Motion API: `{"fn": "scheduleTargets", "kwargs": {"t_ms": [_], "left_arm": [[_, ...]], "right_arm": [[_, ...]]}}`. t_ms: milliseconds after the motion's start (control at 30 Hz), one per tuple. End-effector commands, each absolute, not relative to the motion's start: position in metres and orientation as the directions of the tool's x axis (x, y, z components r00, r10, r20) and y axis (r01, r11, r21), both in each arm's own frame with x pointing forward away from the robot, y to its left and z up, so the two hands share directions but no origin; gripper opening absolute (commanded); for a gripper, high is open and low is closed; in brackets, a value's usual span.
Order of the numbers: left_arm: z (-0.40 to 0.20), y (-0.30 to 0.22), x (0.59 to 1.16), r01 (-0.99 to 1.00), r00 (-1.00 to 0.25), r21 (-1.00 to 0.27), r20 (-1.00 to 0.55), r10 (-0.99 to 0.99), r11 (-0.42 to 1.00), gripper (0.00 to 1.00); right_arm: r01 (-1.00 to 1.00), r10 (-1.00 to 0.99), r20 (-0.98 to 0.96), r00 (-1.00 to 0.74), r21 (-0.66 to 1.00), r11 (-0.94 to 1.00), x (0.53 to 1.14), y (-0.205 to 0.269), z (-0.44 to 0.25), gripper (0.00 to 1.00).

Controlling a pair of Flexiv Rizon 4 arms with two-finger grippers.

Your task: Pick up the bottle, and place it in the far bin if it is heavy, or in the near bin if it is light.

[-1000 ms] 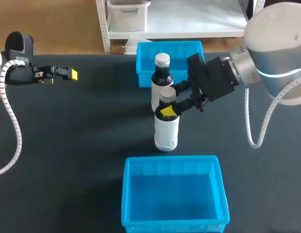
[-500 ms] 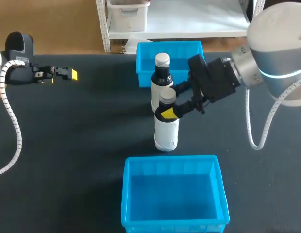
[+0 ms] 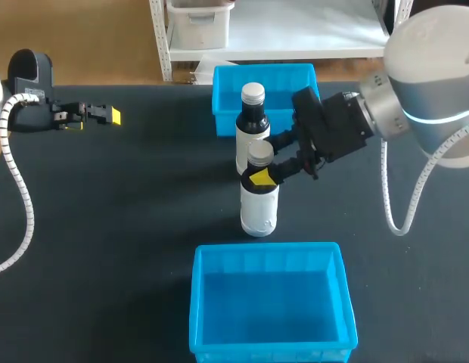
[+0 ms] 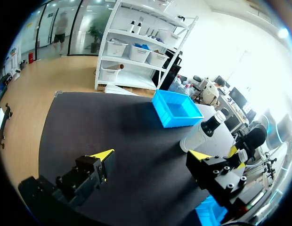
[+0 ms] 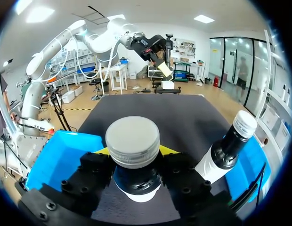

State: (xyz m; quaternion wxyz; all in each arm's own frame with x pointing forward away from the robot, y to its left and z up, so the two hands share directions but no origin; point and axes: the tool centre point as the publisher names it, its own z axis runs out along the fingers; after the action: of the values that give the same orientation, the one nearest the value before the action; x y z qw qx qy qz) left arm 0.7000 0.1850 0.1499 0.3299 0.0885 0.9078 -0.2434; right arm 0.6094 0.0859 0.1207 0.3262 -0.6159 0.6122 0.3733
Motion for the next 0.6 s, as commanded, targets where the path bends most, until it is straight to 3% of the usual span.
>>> {"fn": "scheduleTargets", "kwargs": {"t_ms": [33, 167, 400, 600], "left_arm": [[0.1499, 0.1850, 0.7000, 0.321, -0.767, -0.383, -0.642, 0.000, 0.866, 1.00], [0.1499, 0.1850, 0.7000, 0.321, -0.767, -0.383, -0.642, 0.000, 0.866, 1.00], [0.1499, 0.1850, 0.7000, 0.321, -0.767, -0.383, -0.642, 0.000, 0.866, 1.00], [0.1499, 0.1850, 0.7000, 0.321, -0.767, -0.383, -0.642, 0.000, 0.866, 1.00]], "right_arm": [[-0.998, -0.508, -0.861, -0.026, 0.054, -0.040, 0.6105, 0.0854, 0.1195, 0.49], [-0.998, -0.507, -0.862, -0.026, 0.052, -0.038, 0.6109, 0.0851, 0.1198, 0.43], [-0.998, -0.506, -0.862, -0.029, 0.052, -0.033, 0.6109, 0.0842, 0.1202, 0.00], [-0.999, -0.512, -0.859, -0.028, 0.048, -0.026, 0.6116, 0.0823, 0.1236, 0.00]]}}
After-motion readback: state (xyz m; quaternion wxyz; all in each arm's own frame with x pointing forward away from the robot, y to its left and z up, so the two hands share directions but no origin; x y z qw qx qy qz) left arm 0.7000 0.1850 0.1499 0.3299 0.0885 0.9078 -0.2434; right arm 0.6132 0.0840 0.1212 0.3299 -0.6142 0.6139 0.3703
